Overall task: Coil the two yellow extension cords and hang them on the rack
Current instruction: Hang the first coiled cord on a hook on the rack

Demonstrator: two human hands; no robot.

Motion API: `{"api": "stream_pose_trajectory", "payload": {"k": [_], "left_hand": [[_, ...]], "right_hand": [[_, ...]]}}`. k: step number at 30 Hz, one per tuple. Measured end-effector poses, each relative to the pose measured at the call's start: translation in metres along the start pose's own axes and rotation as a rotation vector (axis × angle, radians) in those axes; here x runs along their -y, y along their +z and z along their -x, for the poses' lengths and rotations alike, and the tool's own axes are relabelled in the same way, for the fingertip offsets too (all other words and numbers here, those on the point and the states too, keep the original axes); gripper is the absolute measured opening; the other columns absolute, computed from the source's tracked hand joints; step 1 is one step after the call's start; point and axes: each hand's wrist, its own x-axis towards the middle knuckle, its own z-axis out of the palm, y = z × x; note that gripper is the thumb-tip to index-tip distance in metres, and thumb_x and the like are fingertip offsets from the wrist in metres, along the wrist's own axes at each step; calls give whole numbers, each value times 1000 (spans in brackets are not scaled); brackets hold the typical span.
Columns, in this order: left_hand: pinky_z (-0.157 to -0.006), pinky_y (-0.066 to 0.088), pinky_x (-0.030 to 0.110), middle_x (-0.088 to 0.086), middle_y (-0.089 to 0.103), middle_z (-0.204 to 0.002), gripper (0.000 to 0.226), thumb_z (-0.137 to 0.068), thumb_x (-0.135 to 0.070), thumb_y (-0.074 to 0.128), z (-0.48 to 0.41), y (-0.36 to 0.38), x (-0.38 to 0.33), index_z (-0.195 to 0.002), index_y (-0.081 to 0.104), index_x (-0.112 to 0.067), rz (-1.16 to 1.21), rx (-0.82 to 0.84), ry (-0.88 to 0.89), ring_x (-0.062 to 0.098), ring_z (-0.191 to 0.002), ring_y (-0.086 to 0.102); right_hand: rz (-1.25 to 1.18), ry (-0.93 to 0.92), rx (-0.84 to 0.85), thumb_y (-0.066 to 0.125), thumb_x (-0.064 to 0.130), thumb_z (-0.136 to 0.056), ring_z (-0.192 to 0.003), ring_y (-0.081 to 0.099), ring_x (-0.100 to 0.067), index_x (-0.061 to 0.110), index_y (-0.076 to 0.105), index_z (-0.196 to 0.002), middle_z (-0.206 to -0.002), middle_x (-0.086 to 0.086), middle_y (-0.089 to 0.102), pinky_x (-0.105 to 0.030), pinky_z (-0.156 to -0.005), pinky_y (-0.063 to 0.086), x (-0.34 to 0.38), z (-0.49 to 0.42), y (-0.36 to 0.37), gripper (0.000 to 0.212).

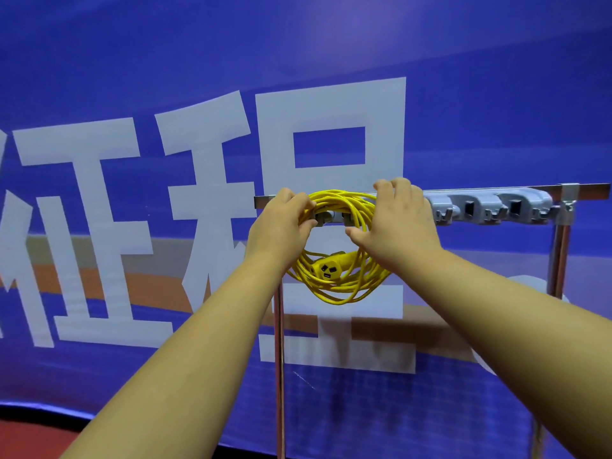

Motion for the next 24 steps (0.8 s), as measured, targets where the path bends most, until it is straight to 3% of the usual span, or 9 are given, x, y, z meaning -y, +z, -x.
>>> {"api": "stream_pose_trajectory", "payload": {"k": [2, 5, 8, 11, 16, 20, 24], "left_hand": [[-70, 61, 39, -6, 59, -113, 20, -103, -28, 65, -1, -1, 4, -123, 65, -29, -22, -13, 4, 17, -95, 60], [-65, 60, 42, -5, 60, -110, 20, -104, -25, 62, -4, -3, 7, -122, 66, -32, -96, -21, 31, 21, -93, 61], [-63, 59, 40, -3, 58, -110, 20, -103, -24, 63, -7, -4, 6, -122, 66, -31, -129, -7, 61, 21, -90, 59], [-60, 56, 36, -2, 56, -108, 20, -103, -28, 63, -9, -4, 9, -122, 67, -31, -126, -15, 75, 21, -89, 57], [-58, 53, 33, -2, 52, -106, 26, -103, -34, 63, -5, -1, 16, -129, 66, -30, -91, 3, 98, 19, -90, 54], [-60, 56, 33, -4, 48, -114, 37, -100, -31, 67, 1, -1, 15, -135, 59, -33, -85, 38, 91, 16, -99, 53], [-66, 58, 30, -3, 48, -119, 35, -101, -29, 63, 5, -1, 7, -134, 53, -31, -64, 37, 70, 15, -105, 54]], "right_hand": [[-75, -37, 98, 71, 58, -92, -118, 59, -35, 18, 52, -143, -127, -12, 64, -50, -95, 53, 0, -9, -3, 68], [-132, -86, 142, 61, 50, -103, -99, 65, -34, 27, 67, -118, -94, -4, 69, -43, -75, 52, -8, -18, -10, 29], [-90, -99, 126, 51, 51, -108, -102, 60, -35, 36, 72, -118, -78, 1, 55, -42, -76, 46, -18, -25, -12, 27], [7, -122, 137, 42, 56, -109, -111, 52, -33, 42, 65, -136, -98, -2, 69, -43, -79, 42, -23, -34, -3, 37], [183, -138, 110, 27, 45, -114, -125, 51, -35, 21, 35, -165, -139, -7, 64, -48, -94, 45, -14, -25, 13, 56], [280, -147, 111, 36, 33, -110, -124, 49, -38, 3, 16, -168, -143, -16, 55, -48, -97, 43, -14, -12, 22, 68], [279, -126, 109, 42, 30, -105, -128, 47, -38, -1, 12, -167, -146, -17, 51, -47, -101, 43, -9, -4, 26, 76]]}}
